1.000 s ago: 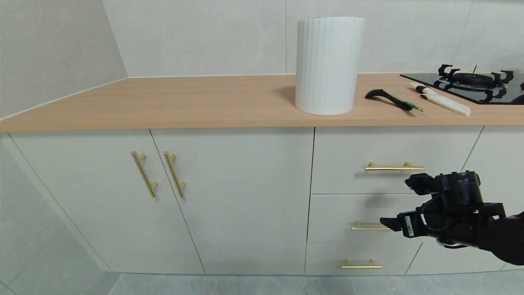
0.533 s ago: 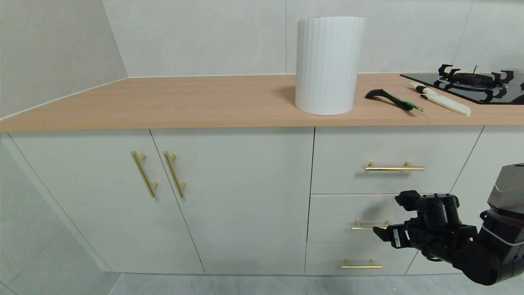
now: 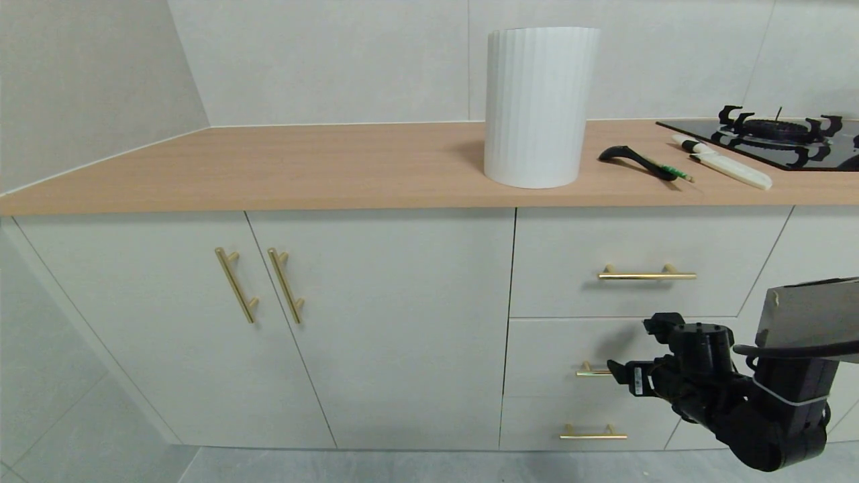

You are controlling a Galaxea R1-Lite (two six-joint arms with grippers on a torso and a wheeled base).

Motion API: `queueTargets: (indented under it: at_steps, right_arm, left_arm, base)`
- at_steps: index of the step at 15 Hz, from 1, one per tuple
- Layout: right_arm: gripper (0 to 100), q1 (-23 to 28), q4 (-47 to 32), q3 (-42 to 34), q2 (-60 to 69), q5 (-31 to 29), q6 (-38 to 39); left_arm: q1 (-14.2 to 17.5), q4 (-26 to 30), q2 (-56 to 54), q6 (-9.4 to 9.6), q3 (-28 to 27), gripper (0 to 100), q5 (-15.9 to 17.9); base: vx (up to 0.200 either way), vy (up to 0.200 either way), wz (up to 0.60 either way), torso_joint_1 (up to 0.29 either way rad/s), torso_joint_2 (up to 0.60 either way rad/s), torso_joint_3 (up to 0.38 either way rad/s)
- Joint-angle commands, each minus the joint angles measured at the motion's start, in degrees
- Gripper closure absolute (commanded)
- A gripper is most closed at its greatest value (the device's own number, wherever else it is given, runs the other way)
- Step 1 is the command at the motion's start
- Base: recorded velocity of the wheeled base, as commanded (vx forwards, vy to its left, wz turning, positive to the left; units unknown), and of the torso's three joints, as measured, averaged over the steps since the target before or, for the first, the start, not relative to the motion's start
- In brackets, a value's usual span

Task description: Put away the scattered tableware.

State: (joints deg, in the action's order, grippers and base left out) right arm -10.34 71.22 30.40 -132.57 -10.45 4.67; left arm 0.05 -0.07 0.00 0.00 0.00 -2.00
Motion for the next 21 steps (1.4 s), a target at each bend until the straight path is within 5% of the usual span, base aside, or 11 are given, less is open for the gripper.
queueTargets:
  at_steps: [1,21]
  right_arm:
    - [0,0.05,0.59,1.06,-2.60,-0.45,0.16]
    - [0,0.14,4.90,2.73,-9.11,-2.82,-1.59]
  left_arm:
    - [0.04,-0.01,0.09,0.00,0.00,0,-0.02]
    - [0.04,-0.01,0.09,0.00,0.00,0,-0.02]
  base:
    - [0.000,0.000,0.00,0.000,0.00,0.000]
    - [0.000,0.000,0.00,0.000,0.00,0.000]
